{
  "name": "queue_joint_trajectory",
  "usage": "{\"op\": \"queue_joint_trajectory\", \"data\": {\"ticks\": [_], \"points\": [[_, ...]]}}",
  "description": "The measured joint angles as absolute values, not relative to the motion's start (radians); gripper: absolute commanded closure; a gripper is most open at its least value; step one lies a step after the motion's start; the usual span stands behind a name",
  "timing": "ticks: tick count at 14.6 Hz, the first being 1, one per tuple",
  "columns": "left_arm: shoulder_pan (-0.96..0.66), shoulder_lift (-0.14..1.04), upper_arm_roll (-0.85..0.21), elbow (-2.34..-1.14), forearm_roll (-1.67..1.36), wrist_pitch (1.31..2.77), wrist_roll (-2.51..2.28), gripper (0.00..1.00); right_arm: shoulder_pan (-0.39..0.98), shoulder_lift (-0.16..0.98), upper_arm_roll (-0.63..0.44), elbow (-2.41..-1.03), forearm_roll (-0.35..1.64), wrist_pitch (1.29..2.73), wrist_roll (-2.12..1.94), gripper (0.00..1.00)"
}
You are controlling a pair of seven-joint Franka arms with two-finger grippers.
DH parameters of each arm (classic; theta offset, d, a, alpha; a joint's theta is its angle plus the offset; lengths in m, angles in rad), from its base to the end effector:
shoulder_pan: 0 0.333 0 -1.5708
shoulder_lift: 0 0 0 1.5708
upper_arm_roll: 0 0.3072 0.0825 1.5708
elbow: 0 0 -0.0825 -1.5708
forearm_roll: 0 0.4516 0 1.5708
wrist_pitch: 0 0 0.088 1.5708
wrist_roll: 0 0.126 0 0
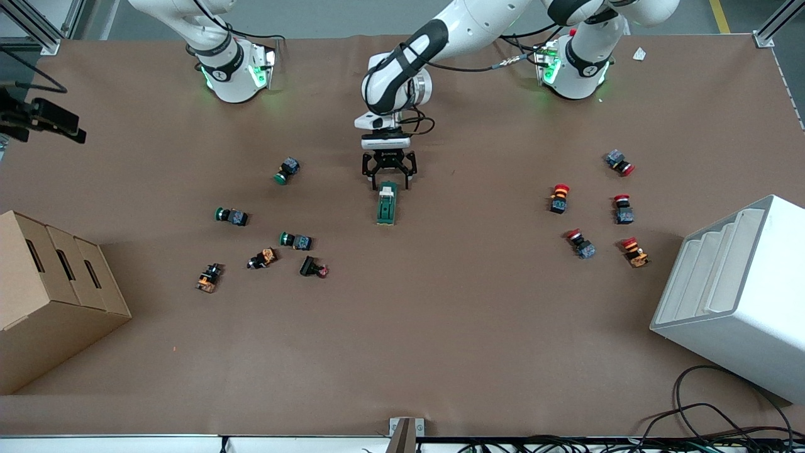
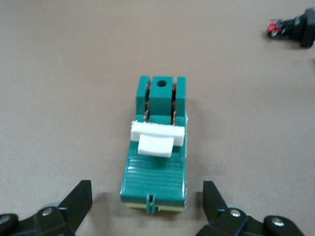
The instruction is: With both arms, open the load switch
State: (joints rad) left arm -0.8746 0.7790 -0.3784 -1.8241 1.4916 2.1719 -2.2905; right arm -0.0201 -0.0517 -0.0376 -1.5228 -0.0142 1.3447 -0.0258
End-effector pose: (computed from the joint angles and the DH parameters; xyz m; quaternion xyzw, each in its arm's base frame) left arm 0.2483 -0.6097 0.0423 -0.9236 0.0026 -0.3828 0.0223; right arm 0.5780 -0.0360 0.6350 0.9978 -0.0170 -0.0634 0.0034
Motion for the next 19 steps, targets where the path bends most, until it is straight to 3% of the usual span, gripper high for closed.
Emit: {"op": "queue_joint_trajectory", "data": {"ticks": [9,14,19], "points": [[-0.874,0.703,-0.378,-1.804,1.315,2.173,-2.142,0.01,-0.02,-0.083,-0.04,-1.55,0.008,1.36,-0.024,0.0],[-0.866,0.558,-0.373,-1.778,1.02,2.066,-1.844,0.0,-0.02,-0.086,-0.04,-1.553,0.014,1.361,-0.024,0.0],[-0.779,0.501,-0.368,-1.673,0.849,1.993,-1.672,0.0,-0.02,-0.087,-0.042,-1.553,0.014,1.366,-0.024,0.0]]}}
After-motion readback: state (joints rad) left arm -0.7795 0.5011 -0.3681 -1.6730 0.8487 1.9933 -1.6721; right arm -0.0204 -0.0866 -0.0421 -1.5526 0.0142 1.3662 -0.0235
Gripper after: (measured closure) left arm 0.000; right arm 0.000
